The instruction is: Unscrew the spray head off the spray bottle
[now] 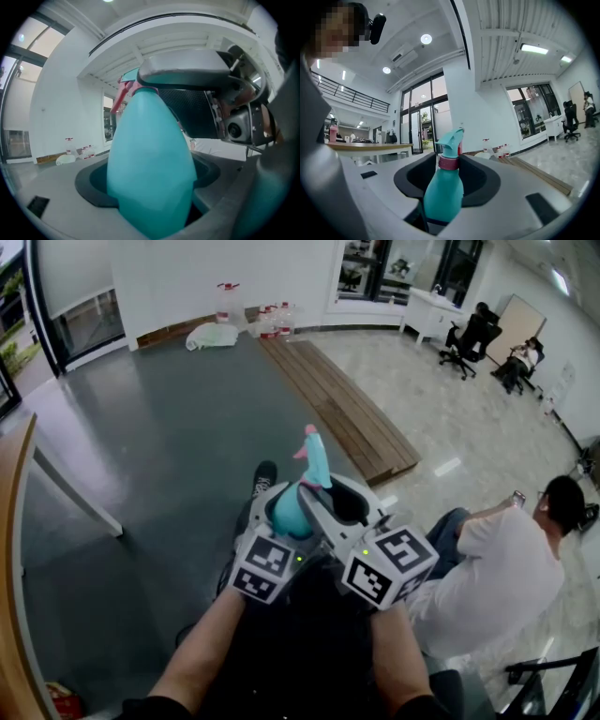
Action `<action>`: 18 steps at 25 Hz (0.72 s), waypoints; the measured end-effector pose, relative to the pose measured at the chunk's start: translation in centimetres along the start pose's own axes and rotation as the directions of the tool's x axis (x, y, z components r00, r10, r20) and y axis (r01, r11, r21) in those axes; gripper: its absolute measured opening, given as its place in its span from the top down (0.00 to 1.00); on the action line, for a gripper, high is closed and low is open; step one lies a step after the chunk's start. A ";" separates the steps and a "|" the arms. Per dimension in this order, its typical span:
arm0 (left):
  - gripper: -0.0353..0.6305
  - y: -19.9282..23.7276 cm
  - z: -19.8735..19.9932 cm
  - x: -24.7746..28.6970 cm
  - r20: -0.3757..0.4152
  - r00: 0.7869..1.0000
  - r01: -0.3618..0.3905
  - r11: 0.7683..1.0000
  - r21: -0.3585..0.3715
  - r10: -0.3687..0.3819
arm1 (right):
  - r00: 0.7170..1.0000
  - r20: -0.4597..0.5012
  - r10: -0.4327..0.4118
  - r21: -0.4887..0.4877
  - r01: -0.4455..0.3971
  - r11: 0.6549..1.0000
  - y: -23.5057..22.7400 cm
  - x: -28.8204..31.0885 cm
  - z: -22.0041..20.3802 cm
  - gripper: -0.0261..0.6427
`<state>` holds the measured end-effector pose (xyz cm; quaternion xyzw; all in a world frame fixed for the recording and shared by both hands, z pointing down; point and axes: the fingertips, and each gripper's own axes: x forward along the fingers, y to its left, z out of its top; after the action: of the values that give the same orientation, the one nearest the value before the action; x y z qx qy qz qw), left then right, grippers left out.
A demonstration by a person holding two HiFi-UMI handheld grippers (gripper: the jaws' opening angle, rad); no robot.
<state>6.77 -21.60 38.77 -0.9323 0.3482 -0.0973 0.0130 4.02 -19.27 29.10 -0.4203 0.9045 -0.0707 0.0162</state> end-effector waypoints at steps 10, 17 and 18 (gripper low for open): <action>0.29 -1.7 0.2 -0.5 0.002 0.981 0.192 0.981 0.015 -0.192 | 0.980 0.006 0.199 -0.021 -0.199 0.980 0.1 -1.0 -0.1 0.75; 0.29 -3.5 1.0 -1.8 0.026 0.921 0.388 0.921 0.026 -0.389 | 0.902 0.050 0.428 -0.021 -0.428 0.904 0.9 -2.1 0.4 0.75; 0.29 -3.8 1.1 -2.0 0.033 0.909 0.415 0.910 0.024 -0.416 | 0.888 0.059 0.456 -0.017 -0.456 0.890 1.0 -2.3 0.4 0.75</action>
<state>7.97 -17.52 37.67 -0.9865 0.1410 -0.0833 0.0062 4.73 -16.94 28.45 -0.1984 0.9770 -0.0506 0.0593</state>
